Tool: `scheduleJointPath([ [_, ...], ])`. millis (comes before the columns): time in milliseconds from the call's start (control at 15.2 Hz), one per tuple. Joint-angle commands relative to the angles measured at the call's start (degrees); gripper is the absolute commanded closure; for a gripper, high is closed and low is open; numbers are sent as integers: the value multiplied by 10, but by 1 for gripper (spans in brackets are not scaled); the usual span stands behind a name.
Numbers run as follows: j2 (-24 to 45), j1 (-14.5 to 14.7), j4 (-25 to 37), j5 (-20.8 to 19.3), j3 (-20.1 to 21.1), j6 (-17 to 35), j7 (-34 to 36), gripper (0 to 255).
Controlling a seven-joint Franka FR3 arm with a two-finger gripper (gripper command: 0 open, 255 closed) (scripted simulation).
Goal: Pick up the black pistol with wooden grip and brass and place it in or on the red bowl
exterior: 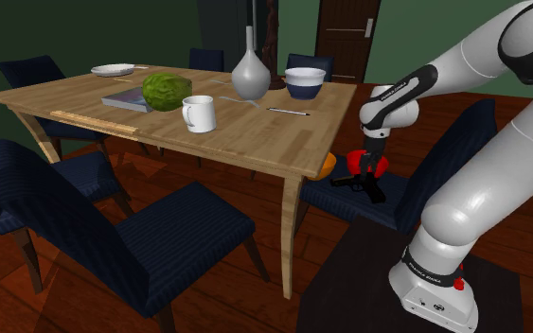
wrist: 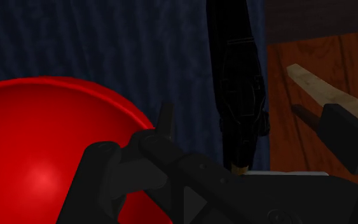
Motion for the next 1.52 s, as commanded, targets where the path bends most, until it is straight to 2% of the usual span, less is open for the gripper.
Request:
scheduleJointPath([
  [0,11,2,-8,4,-3,19,-3,0],
  [528,14,3,-11,5,-4,24,-5,0],
  [594,14,3,-11,5,-4,24,-5,255],
  [1188,15,3,-11,5,-4,24,-5,255],
  [1452,-16,-3,0,-7,5,-15,7,255],
])
